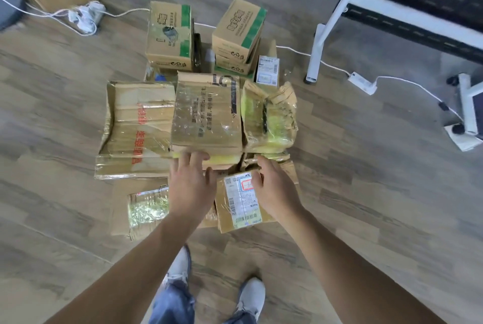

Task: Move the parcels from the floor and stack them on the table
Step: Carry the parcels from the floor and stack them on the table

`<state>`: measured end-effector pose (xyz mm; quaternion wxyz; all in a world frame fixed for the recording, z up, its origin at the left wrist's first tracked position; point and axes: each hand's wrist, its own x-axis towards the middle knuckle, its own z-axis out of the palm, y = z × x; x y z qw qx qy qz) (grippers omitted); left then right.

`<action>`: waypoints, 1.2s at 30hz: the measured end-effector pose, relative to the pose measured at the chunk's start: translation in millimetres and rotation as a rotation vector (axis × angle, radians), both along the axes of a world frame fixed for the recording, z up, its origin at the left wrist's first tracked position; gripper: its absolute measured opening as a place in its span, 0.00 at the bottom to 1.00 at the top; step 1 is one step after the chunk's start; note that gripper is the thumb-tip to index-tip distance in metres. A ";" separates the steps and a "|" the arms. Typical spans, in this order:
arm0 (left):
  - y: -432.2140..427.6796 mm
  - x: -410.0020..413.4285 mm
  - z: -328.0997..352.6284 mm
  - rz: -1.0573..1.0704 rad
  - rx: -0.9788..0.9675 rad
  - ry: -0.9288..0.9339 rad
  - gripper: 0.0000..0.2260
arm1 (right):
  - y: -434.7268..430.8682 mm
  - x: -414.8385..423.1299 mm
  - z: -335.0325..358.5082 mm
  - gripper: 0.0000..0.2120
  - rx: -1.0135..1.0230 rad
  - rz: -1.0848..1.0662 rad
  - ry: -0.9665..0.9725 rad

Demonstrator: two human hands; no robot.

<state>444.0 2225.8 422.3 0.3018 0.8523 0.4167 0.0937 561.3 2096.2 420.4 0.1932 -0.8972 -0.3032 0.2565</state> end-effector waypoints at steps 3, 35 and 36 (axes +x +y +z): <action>22.9 3.9 17.2 0.094 0.040 -0.134 0.06 | 27.4 -4.1 6.5 0.19 0.088 -0.083 0.092; 116.0 34.6 304.1 0.169 -0.766 -0.575 0.10 | 93.6 60.5 337.8 0.33 0.320 -0.269 0.179; 106.4 48.3 312.3 0.137 -0.774 -0.583 0.10 | 81.1 75.5 343.2 0.34 0.345 -0.294 0.167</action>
